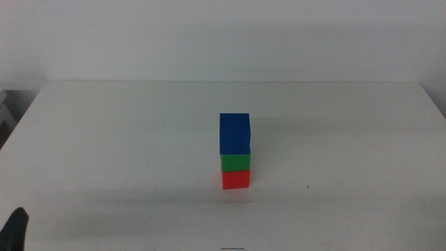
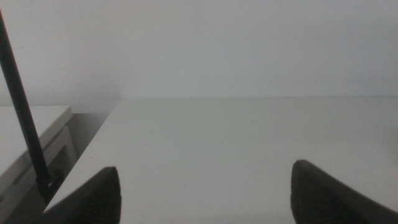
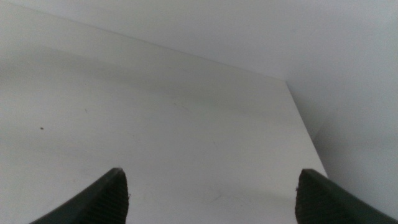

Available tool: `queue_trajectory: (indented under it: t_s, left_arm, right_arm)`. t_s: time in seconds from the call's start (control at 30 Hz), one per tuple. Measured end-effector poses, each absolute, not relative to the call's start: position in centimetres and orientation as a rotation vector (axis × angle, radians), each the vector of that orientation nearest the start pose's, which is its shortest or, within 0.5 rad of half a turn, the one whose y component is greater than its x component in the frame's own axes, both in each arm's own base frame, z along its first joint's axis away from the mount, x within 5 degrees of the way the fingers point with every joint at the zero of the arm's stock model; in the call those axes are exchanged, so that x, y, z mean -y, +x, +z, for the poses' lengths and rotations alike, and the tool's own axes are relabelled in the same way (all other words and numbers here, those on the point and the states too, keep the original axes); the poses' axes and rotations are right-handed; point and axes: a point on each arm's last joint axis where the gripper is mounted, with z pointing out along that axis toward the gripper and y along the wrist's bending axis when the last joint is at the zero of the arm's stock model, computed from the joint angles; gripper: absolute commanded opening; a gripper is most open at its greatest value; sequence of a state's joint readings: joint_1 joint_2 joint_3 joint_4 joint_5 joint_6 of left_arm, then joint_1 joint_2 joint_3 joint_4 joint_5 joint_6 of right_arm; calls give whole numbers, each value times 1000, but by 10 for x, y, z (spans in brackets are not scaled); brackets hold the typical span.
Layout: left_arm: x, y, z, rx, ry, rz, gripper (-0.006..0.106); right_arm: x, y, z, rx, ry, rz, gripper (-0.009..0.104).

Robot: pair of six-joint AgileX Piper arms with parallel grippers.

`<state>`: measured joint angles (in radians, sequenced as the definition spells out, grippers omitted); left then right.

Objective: Stack red cubes first, then green, then blue cubes in a specific spot.

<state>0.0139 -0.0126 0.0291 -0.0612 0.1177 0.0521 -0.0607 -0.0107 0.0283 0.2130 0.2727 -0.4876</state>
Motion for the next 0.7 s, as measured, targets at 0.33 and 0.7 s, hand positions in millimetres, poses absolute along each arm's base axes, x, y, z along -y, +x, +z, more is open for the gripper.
queue_trajectory:
  t_s: [0.33, 0.7]
  left_arm:
    - [0, 57, 193, -1618, -13, -2, 94]
    - [0, 57, 193, -1618, -13, -2, 94]
  right_arm:
    - [-2, 56, 182, -1733, -196, -160, 94]
    - [2, 57, 198, -1567, 80, 3, 94]
